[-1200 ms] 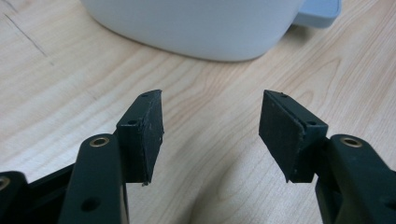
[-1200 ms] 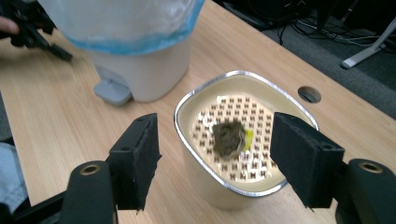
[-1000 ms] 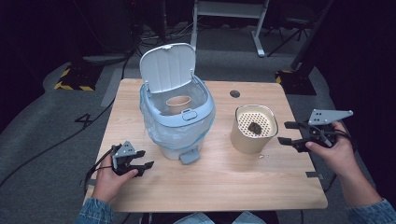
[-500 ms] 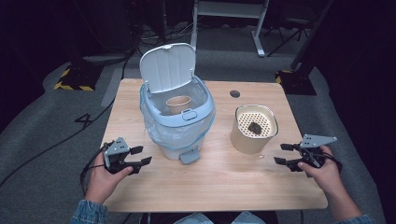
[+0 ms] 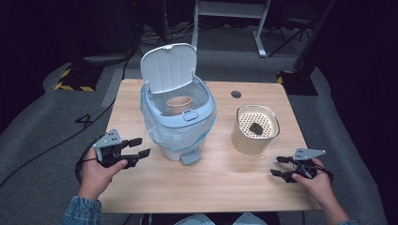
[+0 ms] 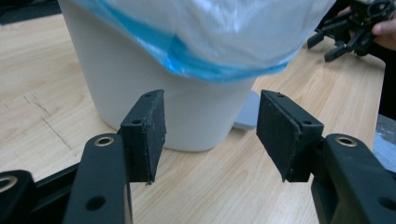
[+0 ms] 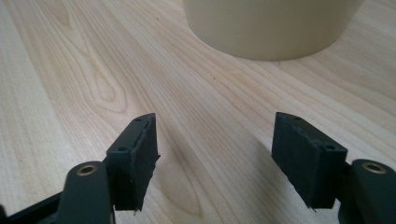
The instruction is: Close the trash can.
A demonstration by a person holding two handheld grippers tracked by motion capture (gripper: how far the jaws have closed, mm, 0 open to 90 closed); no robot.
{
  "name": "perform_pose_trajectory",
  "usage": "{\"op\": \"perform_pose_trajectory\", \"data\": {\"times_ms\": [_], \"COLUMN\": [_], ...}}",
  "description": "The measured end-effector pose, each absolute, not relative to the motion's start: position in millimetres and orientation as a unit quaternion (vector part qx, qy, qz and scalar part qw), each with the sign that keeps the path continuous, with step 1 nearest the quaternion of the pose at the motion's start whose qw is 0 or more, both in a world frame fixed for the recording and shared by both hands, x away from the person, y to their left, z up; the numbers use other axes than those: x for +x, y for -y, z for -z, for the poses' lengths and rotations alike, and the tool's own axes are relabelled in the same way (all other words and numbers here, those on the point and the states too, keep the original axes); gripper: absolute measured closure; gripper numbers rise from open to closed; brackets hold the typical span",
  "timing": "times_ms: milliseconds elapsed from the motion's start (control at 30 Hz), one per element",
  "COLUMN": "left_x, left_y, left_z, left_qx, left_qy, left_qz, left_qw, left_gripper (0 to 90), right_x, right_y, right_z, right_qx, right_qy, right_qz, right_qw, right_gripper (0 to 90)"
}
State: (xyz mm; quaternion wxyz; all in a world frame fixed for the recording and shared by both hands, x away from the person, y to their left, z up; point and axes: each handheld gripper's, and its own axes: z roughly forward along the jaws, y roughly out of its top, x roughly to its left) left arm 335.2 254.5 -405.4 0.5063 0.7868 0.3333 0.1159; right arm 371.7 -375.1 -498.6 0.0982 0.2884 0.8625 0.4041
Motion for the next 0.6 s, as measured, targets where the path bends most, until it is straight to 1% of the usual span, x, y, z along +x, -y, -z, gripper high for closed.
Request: {"op": "perform_pose_trajectory", "data": {"times_ms": [133,267,400,600], "left_x": [337.8,341.0,345.5,356.2], "left_y": [-254.9,-255.5,-255.6,-255.6], "left_z": [391.5,374.1,357.6,335.5], "left_qx": [0.787,0.785,0.783,0.777], "left_qy": [-0.329,-0.325,-0.317,-0.308], "left_qz": [-0.124,-0.129,-0.140,-0.137], "left_qw": [0.508,0.512,0.516,0.533], "left_gripper": [42.7,42.7,42.7,43.2], "right_x": [369.9,368.4,367.6,366.6], "right_y": [374.0,373.7,373.5,373.4], "right_z": [503.0,503.3,503.4,503.4], "right_qx": [0.282,0.276,0.279,0.283], "right_qy": [-0.864,-0.867,-0.867,-0.865], "right_qz": [-0.401,-0.395,-0.394,-0.393], "right_qw": [0.117,0.126,0.128,0.130], "right_gripper": [30.9,30.2,30.1,30.2]}}
